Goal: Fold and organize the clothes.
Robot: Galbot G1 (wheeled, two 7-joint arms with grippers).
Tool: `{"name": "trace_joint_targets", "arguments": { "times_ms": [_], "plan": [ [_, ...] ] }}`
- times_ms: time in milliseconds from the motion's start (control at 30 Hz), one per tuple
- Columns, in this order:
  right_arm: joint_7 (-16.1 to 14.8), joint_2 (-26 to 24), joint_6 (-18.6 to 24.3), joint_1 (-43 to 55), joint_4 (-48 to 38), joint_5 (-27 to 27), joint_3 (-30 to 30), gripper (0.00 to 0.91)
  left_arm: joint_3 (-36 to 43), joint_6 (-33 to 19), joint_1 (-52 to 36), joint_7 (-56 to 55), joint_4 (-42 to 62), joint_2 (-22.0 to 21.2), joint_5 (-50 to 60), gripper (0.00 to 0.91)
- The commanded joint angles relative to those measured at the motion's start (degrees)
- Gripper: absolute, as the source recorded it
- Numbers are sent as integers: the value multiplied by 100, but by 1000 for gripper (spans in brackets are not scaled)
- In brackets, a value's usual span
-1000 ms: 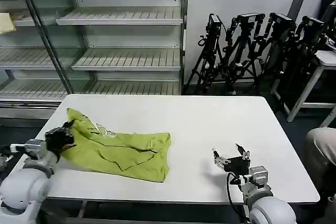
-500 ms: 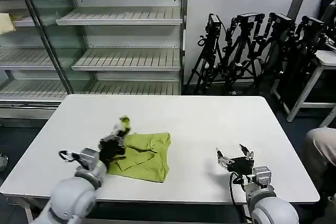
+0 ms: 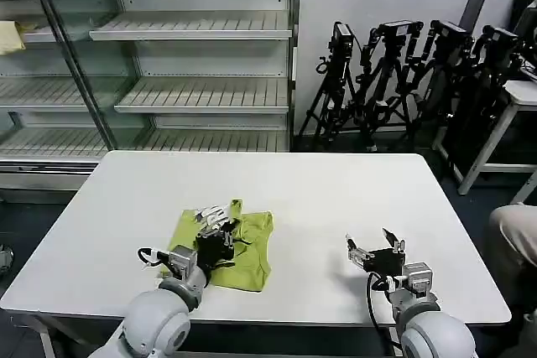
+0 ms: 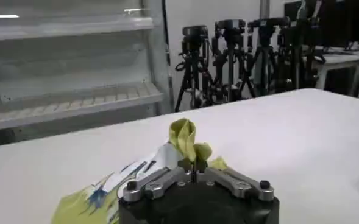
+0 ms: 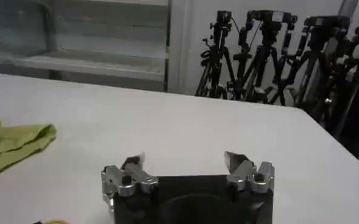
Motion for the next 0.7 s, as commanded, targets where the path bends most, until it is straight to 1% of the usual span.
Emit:
{"name": "trace_joint_targets", "arguments": {
  "times_ms": [33, 100, 167, 233, 267, 400, 467, 533, 633, 700],
  "plan": [
    [-1, 9, 0, 31, -4, 4, -18, 907, 198, -189, -292, -236, 280, -289, -193, 907],
    [0, 10, 0, 48, -2, 4, -31, 907, 71, -385, -351, -217, 80, -330, -252, 907],
    [0, 10, 0, 57, -3, 4, -37, 907, -91, -465, -393, -209, -108, -349, -389, 907],
    [-1, 15, -1, 65, 0, 3, -53, 907, -512, -501, -407, -189, -385, -319, -580, 907],
    [-2, 15, -1, 66, 4, 4, -58, 907, -633, -497, -394, -182, -438, -270, -616, 907],
    [-12, 22, 0, 75, 0, 4, -82, 907, -1565, -447, 1, -30, -495, 48, -638, 907],
    [-18, 26, 0, 83, -6, 3, -109, 907, -1889, -419, 192, -31, -375, 94, -641, 907],
    [-18, 42, 0, 100, -7, 1, -133, 907, -2202, -375, 528, 0, -220, 38, -626, 907],
    [-16, 63, 1, 105, 12, -2, -149, 907, -2419, -259, 981, 220, 17, -148, -584, 907],
    [-17, 59, 1, 76, 51, -3, -148, 907, -2471, -104, 1114, 305, 200, -281, -595, 907]
  ]
}}
